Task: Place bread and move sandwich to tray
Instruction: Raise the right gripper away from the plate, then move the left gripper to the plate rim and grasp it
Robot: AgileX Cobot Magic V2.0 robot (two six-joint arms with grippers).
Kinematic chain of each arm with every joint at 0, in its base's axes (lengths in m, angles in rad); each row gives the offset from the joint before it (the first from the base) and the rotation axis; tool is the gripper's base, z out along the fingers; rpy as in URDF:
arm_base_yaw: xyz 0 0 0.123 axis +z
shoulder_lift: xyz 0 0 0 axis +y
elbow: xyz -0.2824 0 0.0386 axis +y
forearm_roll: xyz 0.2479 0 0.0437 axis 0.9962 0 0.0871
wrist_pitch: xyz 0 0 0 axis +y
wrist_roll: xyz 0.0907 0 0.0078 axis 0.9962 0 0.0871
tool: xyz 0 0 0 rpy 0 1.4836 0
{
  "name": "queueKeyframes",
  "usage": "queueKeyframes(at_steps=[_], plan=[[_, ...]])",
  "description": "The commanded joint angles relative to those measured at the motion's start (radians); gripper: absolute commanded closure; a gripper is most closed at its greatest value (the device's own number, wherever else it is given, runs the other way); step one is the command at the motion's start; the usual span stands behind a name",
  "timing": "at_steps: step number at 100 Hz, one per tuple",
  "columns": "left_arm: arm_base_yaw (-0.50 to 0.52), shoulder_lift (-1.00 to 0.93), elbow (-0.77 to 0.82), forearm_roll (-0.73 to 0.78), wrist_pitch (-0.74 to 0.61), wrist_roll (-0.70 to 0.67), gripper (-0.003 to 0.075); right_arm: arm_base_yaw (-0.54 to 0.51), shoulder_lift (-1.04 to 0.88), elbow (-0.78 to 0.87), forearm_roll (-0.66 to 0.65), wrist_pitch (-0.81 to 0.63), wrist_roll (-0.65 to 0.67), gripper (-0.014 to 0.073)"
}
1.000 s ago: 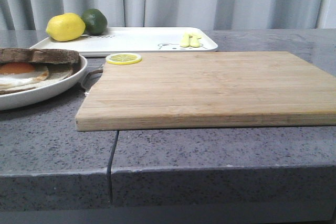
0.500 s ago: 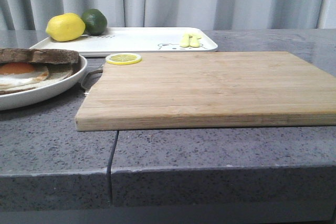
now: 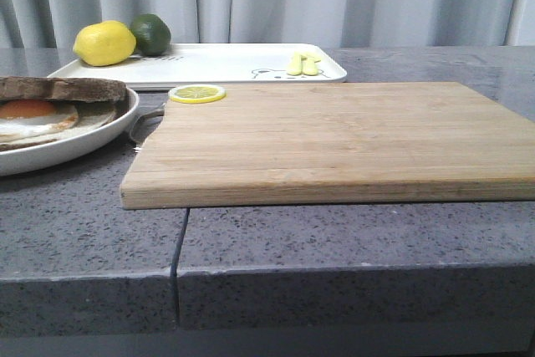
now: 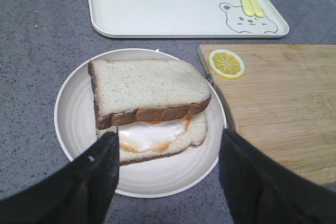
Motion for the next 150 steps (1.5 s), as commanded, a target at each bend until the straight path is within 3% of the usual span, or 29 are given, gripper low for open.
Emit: queueKeyframes(at_steps=[1, 124, 150], plan=[[0.002, 0.005, -0.036, -0.022, -0.062, -0.006, 0.0335, -0.007, 0.007, -0.025, -0.016, -0.074, 0.003, 0.0186], [0.002, 0.005, -0.036, -0.027, -0.093, -0.008, 0.0335, -0.007, 0.007, -0.025, -0.016, -0.086, 0.004, 0.0190], [0.059, 0.012, -0.036, 0.154, -0.162, -0.263, 0.0335, -0.007, 0.007, -0.025, -0.016, -0.086, 0.004, 0.0190]])
